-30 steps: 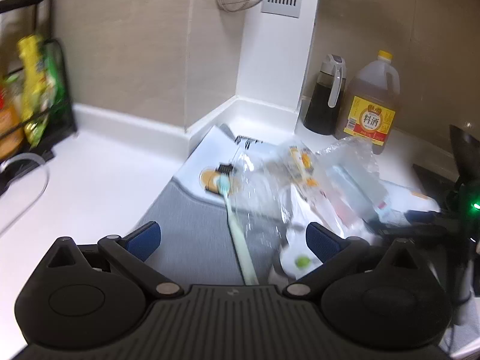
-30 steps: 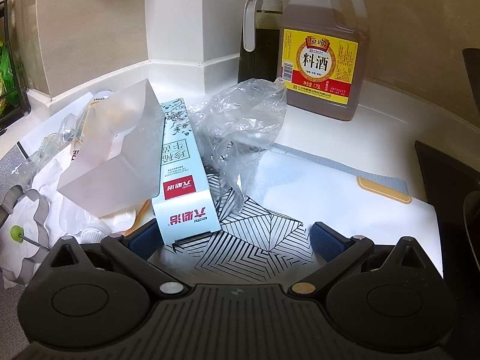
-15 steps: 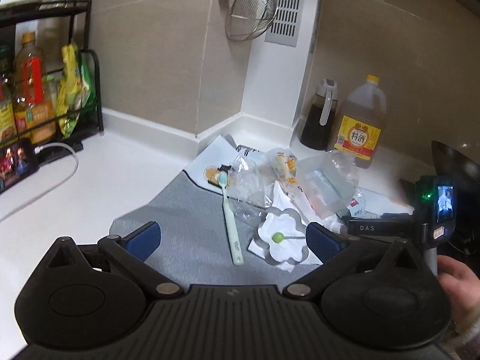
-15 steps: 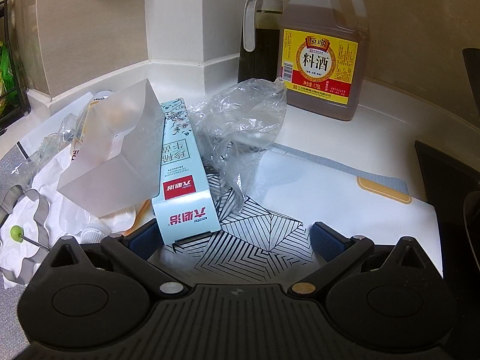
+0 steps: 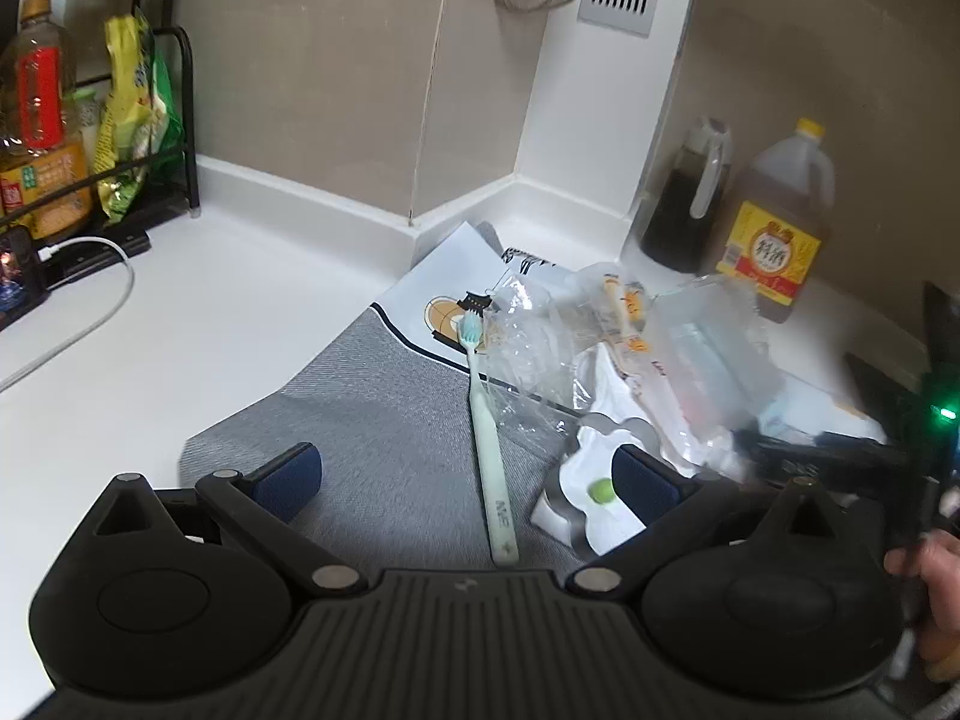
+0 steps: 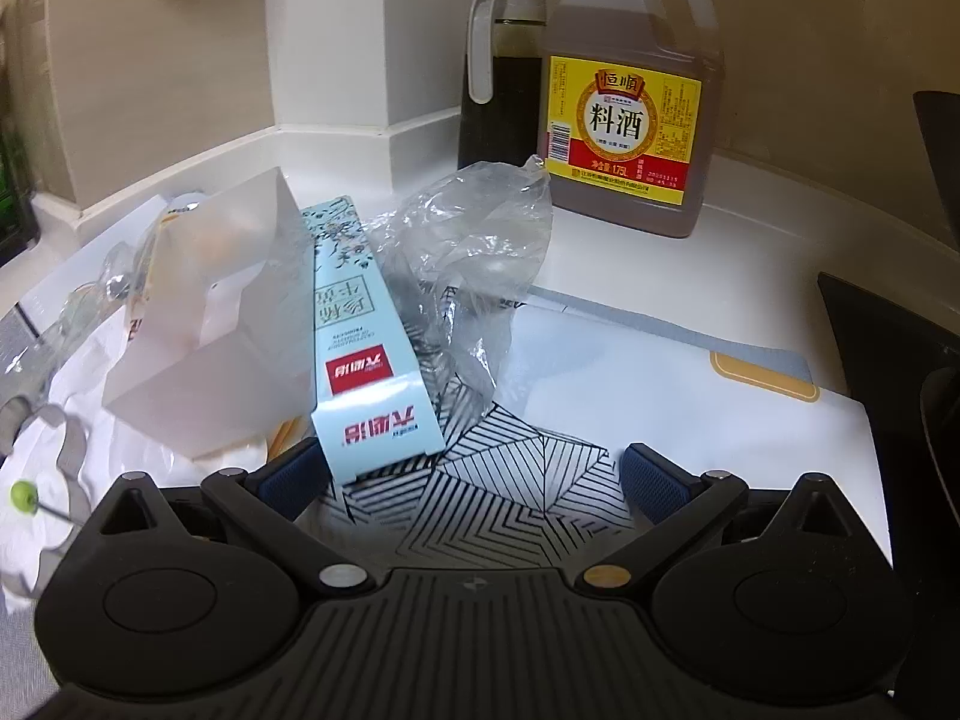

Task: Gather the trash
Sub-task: 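Reach the left tool to the green toothbrush while the right tool approaches the white plastic box, then close the left tool on the toothbrush while the right tool grasps the white plastic box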

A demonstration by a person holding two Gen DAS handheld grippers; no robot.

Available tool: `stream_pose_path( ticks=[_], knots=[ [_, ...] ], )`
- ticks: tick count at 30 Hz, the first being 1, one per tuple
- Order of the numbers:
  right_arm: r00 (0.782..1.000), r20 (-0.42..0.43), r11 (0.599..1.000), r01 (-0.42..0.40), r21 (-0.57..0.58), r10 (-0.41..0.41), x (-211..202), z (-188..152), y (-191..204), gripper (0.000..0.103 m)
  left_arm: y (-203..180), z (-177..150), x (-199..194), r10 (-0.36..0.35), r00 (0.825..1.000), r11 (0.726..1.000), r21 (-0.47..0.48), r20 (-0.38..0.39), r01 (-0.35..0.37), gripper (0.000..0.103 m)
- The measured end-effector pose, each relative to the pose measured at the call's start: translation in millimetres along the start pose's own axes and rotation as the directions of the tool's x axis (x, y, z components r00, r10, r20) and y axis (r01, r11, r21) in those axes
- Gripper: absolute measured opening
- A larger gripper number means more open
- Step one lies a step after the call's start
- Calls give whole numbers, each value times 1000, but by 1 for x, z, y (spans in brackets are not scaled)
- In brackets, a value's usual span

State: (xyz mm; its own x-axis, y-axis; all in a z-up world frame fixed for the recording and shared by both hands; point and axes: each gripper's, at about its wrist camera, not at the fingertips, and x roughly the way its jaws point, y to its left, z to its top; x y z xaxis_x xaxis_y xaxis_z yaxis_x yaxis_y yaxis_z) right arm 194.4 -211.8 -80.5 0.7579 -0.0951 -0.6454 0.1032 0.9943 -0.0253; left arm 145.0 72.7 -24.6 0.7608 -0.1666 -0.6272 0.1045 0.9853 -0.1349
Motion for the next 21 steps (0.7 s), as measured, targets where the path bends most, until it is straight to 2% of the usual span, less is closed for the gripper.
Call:
stream_pose_path(
  ticks=[3,5,8,11,14,17,20,21],
  knots=[
    [1000,-25,1000,19,-14,-20,-7,0,1,103,1,3,10,-12,1000,1000,-6,-20,12,103],
    [999,-12,999,38,-30,-39,-21,-2,-1,103,1,2,11,-23,999,1000,11,-24,23,103],
    [996,88,999,-11,-33,14,-53,-6,-7,103,0,-2,13,-4,1000,998,68,-30,6,103],
    [983,162,997,-83,-11,83,-75,2,-4,103,-3,-5,20,15,999,991,135,-46,-9,103],
    [975,185,992,-119,-46,125,-77,16,10,103,-6,-5,29,35,998,986,168,-55,-25,103],
    [983,163,991,-69,-116,88,-63,25,32,103,-8,-2,40,22,996,988,154,-87,-8,103],
    [986,139,986,-74,-151,95,-50,25,45,103,-11,0,51,17,992,987,159,-123,3,94],
    [985,133,983,-87,-159,109,-46,25,46,100,-11,1,54,15,991,987,160,-135,7,84]
  ],
)
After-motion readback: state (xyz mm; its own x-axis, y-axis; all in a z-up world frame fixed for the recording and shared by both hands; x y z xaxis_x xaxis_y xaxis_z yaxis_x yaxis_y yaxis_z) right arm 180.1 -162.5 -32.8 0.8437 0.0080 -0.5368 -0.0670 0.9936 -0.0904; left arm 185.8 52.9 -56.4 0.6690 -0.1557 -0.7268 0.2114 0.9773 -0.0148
